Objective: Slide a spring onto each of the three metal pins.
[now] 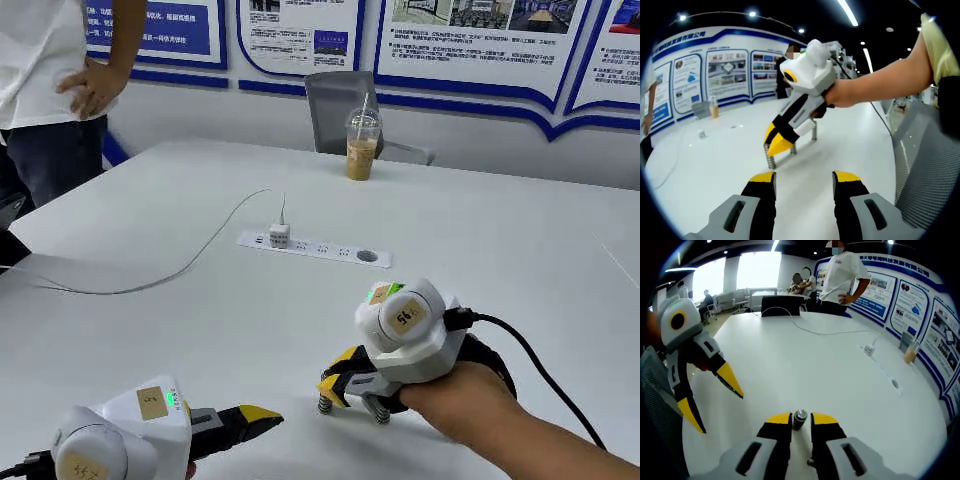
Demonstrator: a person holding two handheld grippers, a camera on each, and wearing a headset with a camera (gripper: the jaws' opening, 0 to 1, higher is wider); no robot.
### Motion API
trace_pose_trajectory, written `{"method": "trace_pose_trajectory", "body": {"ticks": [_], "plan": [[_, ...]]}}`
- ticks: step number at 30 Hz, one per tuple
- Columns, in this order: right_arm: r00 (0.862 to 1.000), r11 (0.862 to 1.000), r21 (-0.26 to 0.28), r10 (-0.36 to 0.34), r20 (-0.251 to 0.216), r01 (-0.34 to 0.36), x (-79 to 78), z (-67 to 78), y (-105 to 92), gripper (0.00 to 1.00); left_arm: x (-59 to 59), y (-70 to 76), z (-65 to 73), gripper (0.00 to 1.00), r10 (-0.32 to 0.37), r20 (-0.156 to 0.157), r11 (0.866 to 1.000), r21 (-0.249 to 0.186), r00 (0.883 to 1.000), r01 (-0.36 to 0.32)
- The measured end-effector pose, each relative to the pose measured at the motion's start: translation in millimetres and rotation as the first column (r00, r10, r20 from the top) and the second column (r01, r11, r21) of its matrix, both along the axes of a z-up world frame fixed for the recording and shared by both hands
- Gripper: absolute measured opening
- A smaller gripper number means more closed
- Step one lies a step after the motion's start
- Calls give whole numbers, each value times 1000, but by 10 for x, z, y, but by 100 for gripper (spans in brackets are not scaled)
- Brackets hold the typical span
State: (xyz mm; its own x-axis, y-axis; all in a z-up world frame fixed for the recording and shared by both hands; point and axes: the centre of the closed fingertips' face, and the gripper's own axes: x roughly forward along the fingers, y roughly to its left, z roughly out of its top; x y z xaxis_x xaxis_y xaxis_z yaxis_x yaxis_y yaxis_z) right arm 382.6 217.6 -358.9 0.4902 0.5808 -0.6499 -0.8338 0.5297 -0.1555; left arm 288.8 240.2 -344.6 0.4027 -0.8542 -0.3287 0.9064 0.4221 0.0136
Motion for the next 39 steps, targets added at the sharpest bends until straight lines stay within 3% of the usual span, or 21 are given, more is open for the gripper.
{"method": "trace_pose_trajectory", "body": {"ticks": [12,39], "plan": [[1000,1000,30,-5,23,4,-100,109,-66,23,8,-11,15,47,1,2,1000,-3,1000,-1],[999,996,88,17,30,-20,-638,247,-314,31,17,-25,20,50,13,-4,1000,-11,1000,-13]]}}
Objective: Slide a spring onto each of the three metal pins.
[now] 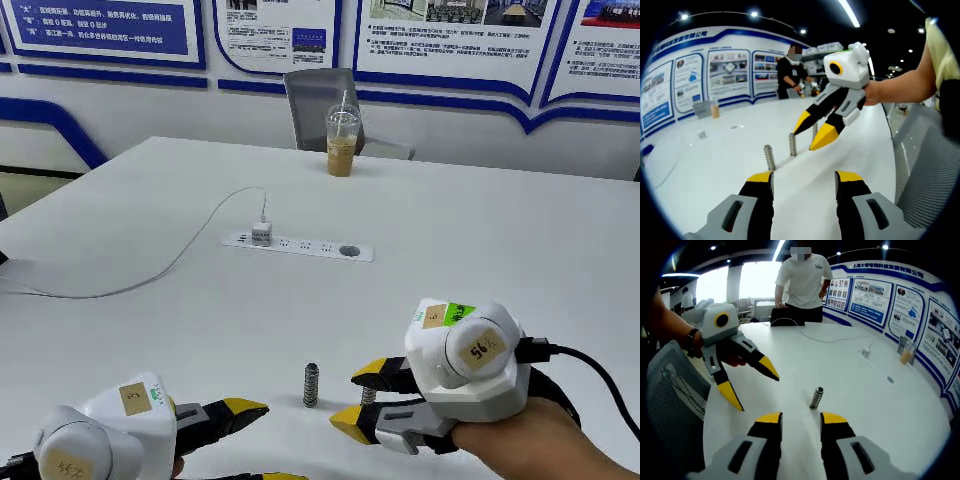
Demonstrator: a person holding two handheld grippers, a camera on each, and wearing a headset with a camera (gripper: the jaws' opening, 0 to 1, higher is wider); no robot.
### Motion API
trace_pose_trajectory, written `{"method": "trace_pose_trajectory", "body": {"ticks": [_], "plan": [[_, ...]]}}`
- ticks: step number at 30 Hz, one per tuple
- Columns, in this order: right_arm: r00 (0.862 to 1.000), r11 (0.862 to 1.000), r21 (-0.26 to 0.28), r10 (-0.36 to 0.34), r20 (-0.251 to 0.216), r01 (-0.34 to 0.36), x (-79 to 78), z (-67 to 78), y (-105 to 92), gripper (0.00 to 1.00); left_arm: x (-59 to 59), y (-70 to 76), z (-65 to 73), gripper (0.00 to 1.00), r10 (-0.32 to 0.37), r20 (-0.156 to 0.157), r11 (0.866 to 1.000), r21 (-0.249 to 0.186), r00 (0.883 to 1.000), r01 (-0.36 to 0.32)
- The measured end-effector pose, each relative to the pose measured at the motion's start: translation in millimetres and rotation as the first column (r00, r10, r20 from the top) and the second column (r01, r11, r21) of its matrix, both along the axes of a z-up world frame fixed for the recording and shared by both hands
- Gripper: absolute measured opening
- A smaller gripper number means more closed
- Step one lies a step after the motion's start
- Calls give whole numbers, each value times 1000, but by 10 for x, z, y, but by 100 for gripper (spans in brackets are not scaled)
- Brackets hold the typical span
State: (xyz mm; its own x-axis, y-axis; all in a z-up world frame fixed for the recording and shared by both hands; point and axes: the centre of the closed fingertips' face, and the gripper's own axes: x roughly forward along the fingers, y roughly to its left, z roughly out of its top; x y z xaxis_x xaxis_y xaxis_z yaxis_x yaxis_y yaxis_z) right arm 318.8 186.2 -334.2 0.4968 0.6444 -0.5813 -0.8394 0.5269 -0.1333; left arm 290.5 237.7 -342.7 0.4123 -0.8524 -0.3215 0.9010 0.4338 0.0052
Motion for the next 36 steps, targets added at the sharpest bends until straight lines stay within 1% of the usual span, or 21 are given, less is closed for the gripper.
{"method": "trace_pose_trajectory", "body": {"ticks": [1,6,10,19,30,36], "plan": [[1000,1000,4,4,1,-4,-37,11,-10,31,3,3,2,50,1,0,1000,-1,1000,-1],[1000,1000,3,9,5,-9,-122,34,-80,33,5,15,2,51,3,0,1000,0,1000,-3],[1000,1000,15,-3,1,3,-195,48,-173,34,3,18,10,52,3,0,1000,-1,1000,-3],[999,999,15,-39,-4,39,-324,15,-420,37,1,23,9,54,3,-3,1000,-1,1000,-3],[993,992,32,-121,0,121,-370,-4,-795,41,7,30,7,55,3,-6,1000,2,1000,-3],[986,985,37,-170,3,169,-373,-14,-1019,45,2,10,-2,57,-1,-10,1000,5,1000,1]]}}
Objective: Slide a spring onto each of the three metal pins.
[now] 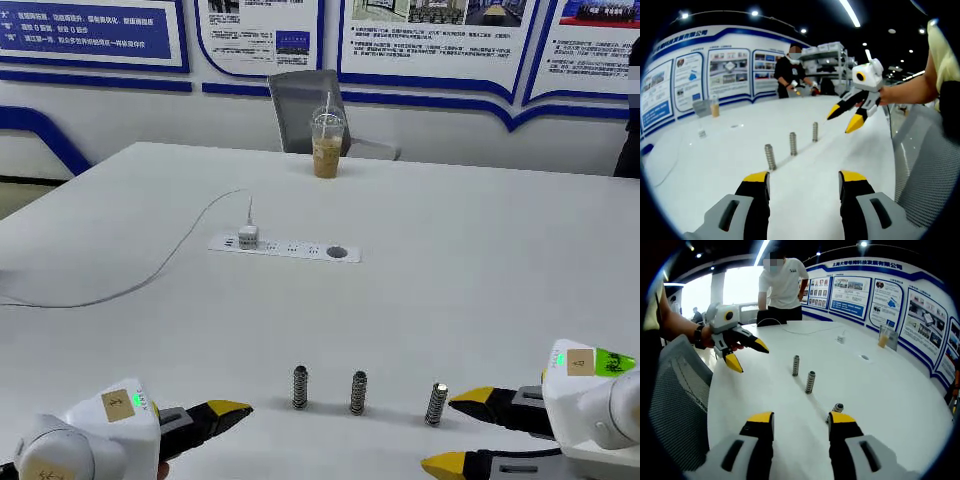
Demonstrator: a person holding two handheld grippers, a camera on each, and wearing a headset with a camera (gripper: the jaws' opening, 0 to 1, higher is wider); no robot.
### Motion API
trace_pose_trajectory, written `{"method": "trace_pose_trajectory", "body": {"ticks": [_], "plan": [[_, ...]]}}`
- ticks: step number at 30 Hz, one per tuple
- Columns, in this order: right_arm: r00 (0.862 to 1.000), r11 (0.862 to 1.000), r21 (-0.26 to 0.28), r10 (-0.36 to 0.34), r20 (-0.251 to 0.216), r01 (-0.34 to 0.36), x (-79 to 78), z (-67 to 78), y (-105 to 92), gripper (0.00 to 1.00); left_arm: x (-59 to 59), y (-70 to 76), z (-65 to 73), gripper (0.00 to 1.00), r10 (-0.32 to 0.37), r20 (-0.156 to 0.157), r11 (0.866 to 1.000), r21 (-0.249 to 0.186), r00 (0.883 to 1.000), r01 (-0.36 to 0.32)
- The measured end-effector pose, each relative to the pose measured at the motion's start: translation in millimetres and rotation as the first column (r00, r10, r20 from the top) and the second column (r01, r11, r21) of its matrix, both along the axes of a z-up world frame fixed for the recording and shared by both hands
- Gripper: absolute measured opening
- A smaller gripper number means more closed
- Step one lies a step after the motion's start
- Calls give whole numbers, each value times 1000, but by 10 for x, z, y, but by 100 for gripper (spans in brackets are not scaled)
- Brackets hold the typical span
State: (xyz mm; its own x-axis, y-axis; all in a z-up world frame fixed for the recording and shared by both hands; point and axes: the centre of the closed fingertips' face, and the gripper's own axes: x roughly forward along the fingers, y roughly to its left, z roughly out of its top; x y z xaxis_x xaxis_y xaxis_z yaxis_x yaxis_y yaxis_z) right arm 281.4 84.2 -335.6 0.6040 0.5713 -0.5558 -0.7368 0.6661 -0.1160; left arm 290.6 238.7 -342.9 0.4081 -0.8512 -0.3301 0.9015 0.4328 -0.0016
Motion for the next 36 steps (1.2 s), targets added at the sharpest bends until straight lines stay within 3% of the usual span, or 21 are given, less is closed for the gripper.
{"method": "trace_pose_trajectory", "body": {"ticks": [10,22,36], "plan": [[999,999,25,-33,7,33,-7,-40,-179,52,7,2,-15,59,1,-5,1000,2,1000,-1],[999,997,58,-43,11,42,-4,-85,-180,65,43,51,-49,63,19,-12,1000,4,1000,-19],[998,996,78,-55,21,53,28,-64,-180,67,66,111,-96,68,38,-25,999,9,999,-38]]}}
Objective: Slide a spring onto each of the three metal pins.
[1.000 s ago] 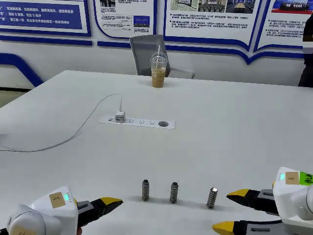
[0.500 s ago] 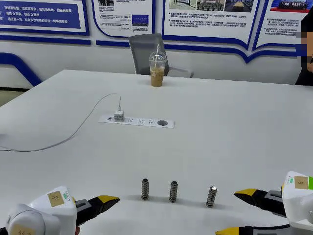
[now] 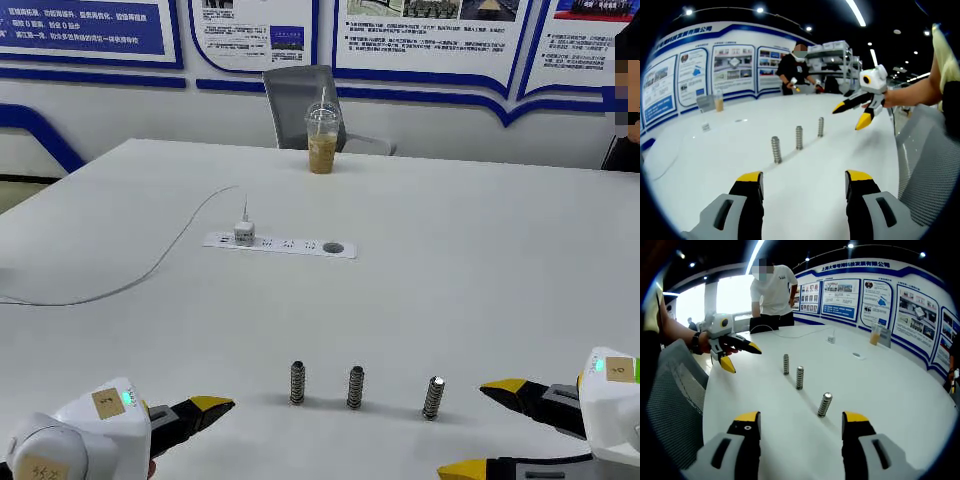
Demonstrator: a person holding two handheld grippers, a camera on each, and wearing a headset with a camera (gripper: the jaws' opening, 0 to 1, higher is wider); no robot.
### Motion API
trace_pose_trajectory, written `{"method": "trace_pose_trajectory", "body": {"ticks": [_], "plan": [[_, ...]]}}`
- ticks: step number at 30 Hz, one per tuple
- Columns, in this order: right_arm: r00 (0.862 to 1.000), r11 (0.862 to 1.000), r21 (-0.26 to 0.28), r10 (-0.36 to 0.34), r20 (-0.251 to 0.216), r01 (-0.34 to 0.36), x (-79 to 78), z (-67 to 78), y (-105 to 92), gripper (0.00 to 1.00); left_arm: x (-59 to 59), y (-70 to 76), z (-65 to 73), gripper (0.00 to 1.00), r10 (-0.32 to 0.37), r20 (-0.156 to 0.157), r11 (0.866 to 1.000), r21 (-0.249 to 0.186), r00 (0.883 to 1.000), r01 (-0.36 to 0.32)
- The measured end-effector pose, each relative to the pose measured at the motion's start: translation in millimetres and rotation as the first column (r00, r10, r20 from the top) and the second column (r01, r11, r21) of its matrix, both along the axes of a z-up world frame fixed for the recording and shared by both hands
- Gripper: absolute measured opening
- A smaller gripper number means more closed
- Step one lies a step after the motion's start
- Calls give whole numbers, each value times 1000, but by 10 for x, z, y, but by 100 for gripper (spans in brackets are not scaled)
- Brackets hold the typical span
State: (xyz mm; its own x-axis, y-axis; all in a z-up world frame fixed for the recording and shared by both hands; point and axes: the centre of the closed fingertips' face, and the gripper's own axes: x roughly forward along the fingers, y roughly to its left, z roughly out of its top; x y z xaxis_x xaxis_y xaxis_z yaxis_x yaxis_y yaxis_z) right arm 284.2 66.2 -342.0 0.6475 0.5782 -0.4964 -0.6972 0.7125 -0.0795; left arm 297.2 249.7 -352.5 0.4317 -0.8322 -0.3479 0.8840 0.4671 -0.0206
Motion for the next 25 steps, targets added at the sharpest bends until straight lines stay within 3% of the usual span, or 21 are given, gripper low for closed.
{"method": "trace_pose_trajectory", "body": {"ticks": [25], "plan": [[1000,1000,5,-9,-1,9,-2,-7,-10,68,14,3,-6,69,5,-4,1000,1,1000,-5]]}}
